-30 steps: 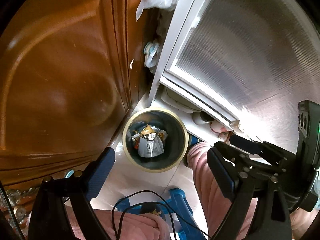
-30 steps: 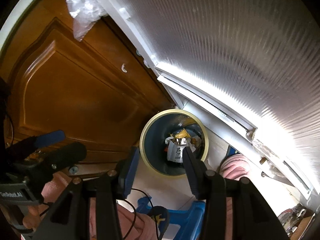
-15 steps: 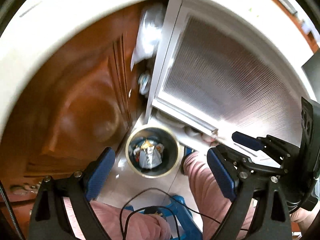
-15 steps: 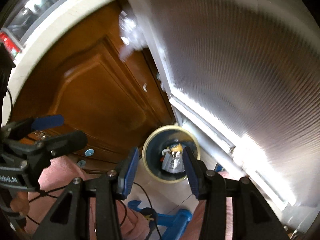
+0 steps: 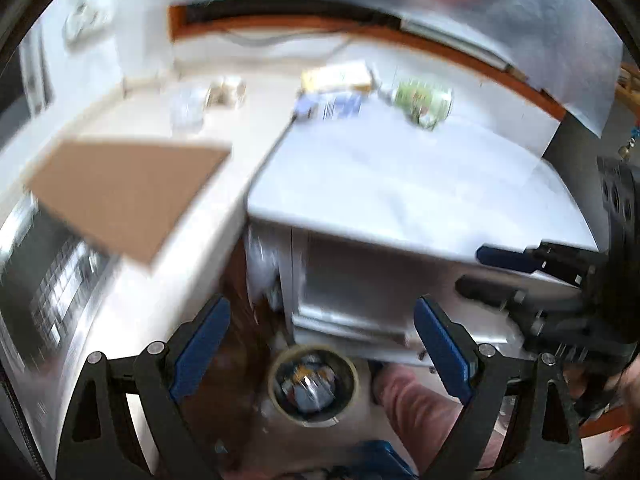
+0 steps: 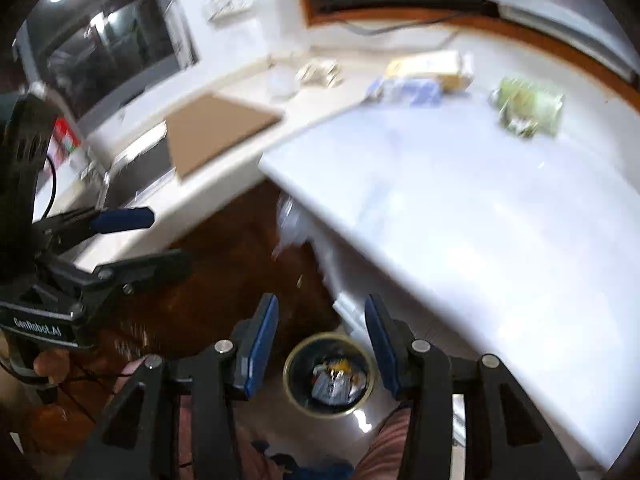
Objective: Collect trash
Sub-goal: 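Raise both tools back over the table toward the cartons, then grasp the white-and-blue carton with the left tool while the right tool grasps the green wrapper, then carry the carton and wrapper down over the bin with both tools, then open both tools to drop the carton and wrapper into the bin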
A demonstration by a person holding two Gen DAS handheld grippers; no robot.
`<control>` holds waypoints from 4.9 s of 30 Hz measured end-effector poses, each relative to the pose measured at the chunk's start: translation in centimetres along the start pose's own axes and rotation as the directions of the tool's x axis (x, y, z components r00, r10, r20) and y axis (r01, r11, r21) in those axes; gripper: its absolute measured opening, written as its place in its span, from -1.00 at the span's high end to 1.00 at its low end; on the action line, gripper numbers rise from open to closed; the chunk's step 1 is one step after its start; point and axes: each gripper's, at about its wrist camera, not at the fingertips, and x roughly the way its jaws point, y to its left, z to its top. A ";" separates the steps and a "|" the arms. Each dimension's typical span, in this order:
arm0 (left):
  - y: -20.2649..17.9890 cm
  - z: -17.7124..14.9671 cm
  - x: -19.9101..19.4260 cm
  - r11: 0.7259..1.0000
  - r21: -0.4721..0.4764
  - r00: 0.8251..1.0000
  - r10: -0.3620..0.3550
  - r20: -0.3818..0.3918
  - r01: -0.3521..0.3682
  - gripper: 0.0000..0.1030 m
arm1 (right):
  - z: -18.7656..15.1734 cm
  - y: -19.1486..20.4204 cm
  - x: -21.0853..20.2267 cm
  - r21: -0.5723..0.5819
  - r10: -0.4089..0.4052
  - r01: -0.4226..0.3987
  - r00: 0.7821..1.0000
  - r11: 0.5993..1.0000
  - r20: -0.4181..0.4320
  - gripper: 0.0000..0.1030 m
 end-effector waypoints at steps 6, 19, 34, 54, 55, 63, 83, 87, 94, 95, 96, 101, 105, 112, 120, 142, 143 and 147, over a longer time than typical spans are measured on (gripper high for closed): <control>-0.5 6.6 0.5 0.991 0.125 0.996 0.043 0.077 -0.053 -0.79 | 6.0 -5.5 -1.6 0.109 -0.083 0.073 0.992 0.991 0.093 -0.14; -1.1 18.7 10.3 0.963 0.242 0.988 0.090 0.126 -0.118 -0.79 | 13.9 -16.3 5.0 0.304 -0.263 0.234 0.963 0.923 0.056 -0.37; -2.3 23.4 20.2 0.947 0.317 0.998 0.055 0.016 -0.057 -0.79 | 15.3 -19.5 11.6 0.348 -0.341 0.331 0.939 0.877 -0.033 -0.41; -3.4 22.4 22.8 0.958 0.288 0.999 0.018 -0.044 -0.005 0.26 | 14.8 -20.7 10.6 0.402 -0.340 0.290 0.939 0.869 0.057 0.44; -3.3 22.2 22.5 0.959 0.284 0.999 0.021 -0.043 -0.008 0.28 | 14.7 -20.7 10.4 0.399 -0.336 0.284 0.939 0.872 0.067 0.52; -3.2 19.3 18.9 0.973 0.228 0.999 -0.025 -0.040 0.033 0.31 | 13.0 -19.4 7.7 0.375 -0.280 0.220 0.953 0.900 0.114 0.67; -1.9 6.9 2.3 0.997 -0.007 0.993 -0.071 0.094 0.072 0.31 | 5.4 -6.1 -2.9 0.235 0.012 -0.085 0.955 0.968 0.295 0.67; -1.4 3.6 0.1 0.998 -0.057 0.992 -0.032 0.123 0.039 0.31 | 3.2 -2.8 -3.7 0.159 0.065 -0.113 0.957 0.981 0.282 0.67; -0.6 -3.1 0.0 0.991 -0.134 0.999 -0.017 0.052 0.024 0.31 | -1.6 2.2 -2.8 0.035 0.120 -0.129 0.973 0.991 0.195 0.67; -0.4 -4.2 0.3 0.990 -0.139 0.999 -0.010 0.035 0.015 0.31 | -2.4 2.7 -2.4 0.027 0.130 -0.137 0.976 0.990 0.175 0.67; -0.3 -5.3 0.7 0.989 -0.145 1.000 -0.003 0.014 0.005 0.31 | -2.9 3.0 -2.0 0.021 0.135 -0.140 0.978 0.990 0.162 0.67; -0.1 -9.0 2.7 0.987 -0.158 0.998 0.003 -0.067 -0.014 0.31 | -6.0 4.2 1.2 -0.014 0.115 -0.114 0.990 0.993 0.077 0.67; 0.2 -11.3 5.1 0.983 -0.181 0.992 -0.012 -0.125 -0.010 0.31 | -8.1 3.5 5.1 0.019 0.122 -0.122 0.992 0.992 -0.014 0.66; 1.1 -14.5 10.2 0.979 -0.200 0.979 -0.003 -0.205 -0.039 0.30 | -12.3 1.5 12.5 0.069 0.070 -0.059 0.983 0.996 -0.168 0.66; 3.1 -17.5 16.6 0.963 -0.267 0.958 -0.040 -0.284 -0.039 0.30 | -15.1 0.7 18.0 0.067 0.025 -0.007 0.962 0.998 -0.272 0.64; 4.0 -21.0 29.4 0.962 -0.264 0.875 -0.067 -0.480 -0.071 0.29 | -17.5 -1.2 28.7 0.128 0.042 0.012 0.911 0.992 -0.411 0.35; 4.1 -21.0 29.7 0.961 -0.268 0.873 -0.070 -0.483 -0.071 0.29 | -17.7 -1.3 28.9 0.131 0.044 0.012 0.909 0.991 -0.414 0.35; 4.3 -21.2 30.3 0.962 -0.264 0.867 -0.073 -0.493 -0.069 0.29 | -18.0 -1.8 29.8 0.141 0.052 0.010 0.903 0.990 -0.427 0.32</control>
